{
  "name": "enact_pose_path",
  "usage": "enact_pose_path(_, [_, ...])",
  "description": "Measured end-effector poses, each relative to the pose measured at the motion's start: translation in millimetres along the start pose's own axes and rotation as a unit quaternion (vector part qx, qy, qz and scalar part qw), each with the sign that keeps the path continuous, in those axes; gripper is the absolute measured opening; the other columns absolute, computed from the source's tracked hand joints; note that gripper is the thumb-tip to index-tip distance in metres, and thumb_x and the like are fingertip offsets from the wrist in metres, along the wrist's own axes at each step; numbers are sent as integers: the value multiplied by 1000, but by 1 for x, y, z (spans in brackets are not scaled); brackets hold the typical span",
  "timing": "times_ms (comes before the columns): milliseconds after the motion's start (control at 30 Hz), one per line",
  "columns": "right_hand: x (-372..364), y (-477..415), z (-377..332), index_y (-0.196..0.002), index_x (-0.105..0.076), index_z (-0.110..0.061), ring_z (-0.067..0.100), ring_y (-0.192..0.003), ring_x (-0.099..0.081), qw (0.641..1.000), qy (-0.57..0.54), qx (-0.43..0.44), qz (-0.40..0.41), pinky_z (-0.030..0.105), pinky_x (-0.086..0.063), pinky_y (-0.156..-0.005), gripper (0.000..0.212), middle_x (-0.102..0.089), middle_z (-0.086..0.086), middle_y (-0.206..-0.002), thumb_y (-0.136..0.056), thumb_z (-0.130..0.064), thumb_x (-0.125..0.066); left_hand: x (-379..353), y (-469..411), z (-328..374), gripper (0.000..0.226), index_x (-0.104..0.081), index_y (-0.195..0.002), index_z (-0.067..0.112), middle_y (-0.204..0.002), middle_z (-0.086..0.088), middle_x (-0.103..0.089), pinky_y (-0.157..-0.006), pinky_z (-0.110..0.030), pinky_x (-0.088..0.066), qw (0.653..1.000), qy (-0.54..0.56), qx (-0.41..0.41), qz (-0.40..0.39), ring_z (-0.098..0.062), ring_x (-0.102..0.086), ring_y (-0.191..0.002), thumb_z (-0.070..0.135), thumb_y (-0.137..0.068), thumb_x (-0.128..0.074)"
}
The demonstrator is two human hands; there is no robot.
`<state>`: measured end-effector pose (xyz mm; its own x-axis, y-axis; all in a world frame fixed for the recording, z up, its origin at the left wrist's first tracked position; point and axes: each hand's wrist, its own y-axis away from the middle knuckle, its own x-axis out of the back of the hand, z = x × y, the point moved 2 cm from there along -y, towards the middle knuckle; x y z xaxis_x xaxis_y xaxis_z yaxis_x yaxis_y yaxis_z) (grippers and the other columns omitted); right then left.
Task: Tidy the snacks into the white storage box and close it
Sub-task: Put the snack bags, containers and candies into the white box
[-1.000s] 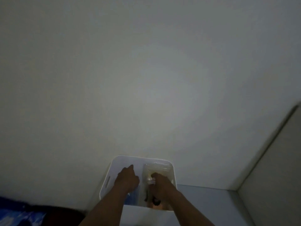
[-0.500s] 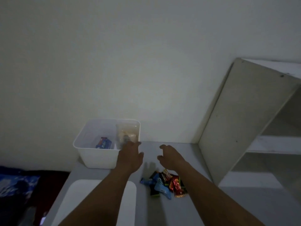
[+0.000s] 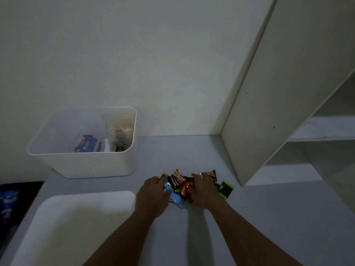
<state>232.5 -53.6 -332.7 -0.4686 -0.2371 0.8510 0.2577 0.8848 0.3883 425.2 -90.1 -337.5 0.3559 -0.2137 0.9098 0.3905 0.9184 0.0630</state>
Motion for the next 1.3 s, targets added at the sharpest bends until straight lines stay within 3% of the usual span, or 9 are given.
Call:
enact_pose_path(200, [-34, -21, 18, -153, -14, -41, 42, -148, -2, 995, 93, 21, 6, 69, -10, -111, 75, -11, 10, -163, -90, -64, -46, -43, -29, -9, 78, -1, -152, 45, -163, -12, -9, -113, -61, -16, 992, -102, 12, -69, -43, -6, -148, 78, -84, -24])
enact_pose_path(267, [-46, -24, 20, -152, -20, -40, 41, -146, -13, 992, 114, 29, 43, 68, -14, -110, 70, -21, 9, -161, -91, -68, -39, -57, -31, -12, 80, -7, -152, 45, -161, -14, -18, -110, -62, -21, 988, -134, 4, -72, -43, -19, -145, 82, -81, -13])
enact_pose_path(333, [-52, -27, 22, -145, -37, -37, 39, -135, -35, 984, 125, 46, 115, 61, -31, -103, 62, -41, 8, -150, -90, -67, -39, -66, -32, -13, 76, -35, -147, 37, -143, -16, -49, -94, -55, -42, 988, -148, -13, -27, -41, -50, -124, 77, -84, -22])
enact_pose_path(400, [-58, -29, 26, -130, -53, -30, 31, -115, -51, 972, 131, 76, 182, 49, -43, -88, 54, -58, 4, -128, -91, -64, -40, -75, -33, -13, 67, -55, -134, 24, -117, -12, -64, -73, -41, -49, 987, -150, -41, 26, -30, -61, -96, 65, -86, -34])
enact_pose_path(500, [-63, -31, 31, -114, -59, -24, 23, -98, -52, 960, 129, 111, 221, 38, -44, -79, 46, -61, -1, -106, -95, -61, -38, -79, -33, -12, 53, -62, -118, 16, -100, -8, -63, -59, -33, -50, 987, -105, -88, 84, -23, -61, -79, 53, -86, -42])
enact_pose_path(700, [-36, -36, 24, -106, -63, -13, 26, -84, -62, 958, 126, 154, 208, 34, -49, -63, 31, -64, 5, -94, -92, -36, -48, -57, -43, -9, 19, -60, -93, 22, -89, 2, -55, -41, -23, -39, 993, -50, -90, 60, -14, -56, -49, 39, -87, -66])
enact_pose_path(800, [-18, -40, 21, -116, -58, -7, 30, -99, -58, 969, 80, 145, 183, 34, -43, -69, 26, -62, 12, -107, -94, -21, -59, -44, -46, -5, 23, -61, -102, 20, -97, -2, -56, -49, -32, -47, 996, -25, -65, 60, -24, -63, -58, 40, -90, -61])
enact_pose_path(933, [13, -41, 9, -103, -54, -12, 22, -89, -53, 969, 28, 137, 202, 28, -33, -66, 21, -61, 7, -98, -99, -32, -52, -11, -48, 10, 31, -58, -114, 20, -109, -2, -53, -67, -38, -55, 997, 14, -52, 60, -26, -65, -76, 43, -94, -54])
enact_pose_path(1300, [118, -21, -128, -92, -48, -18, 17, -72, -52, 955, -109, 204, 185, 24, -31, -53, 18, -54, -1, -82, -95, -32, -58, 164, -35, -13, 21, -62, -100, 19, -95, -2, -52, -60, -39, -54, 966, 73, -56, 243, -23, -62, -72, 37, -90, -60])
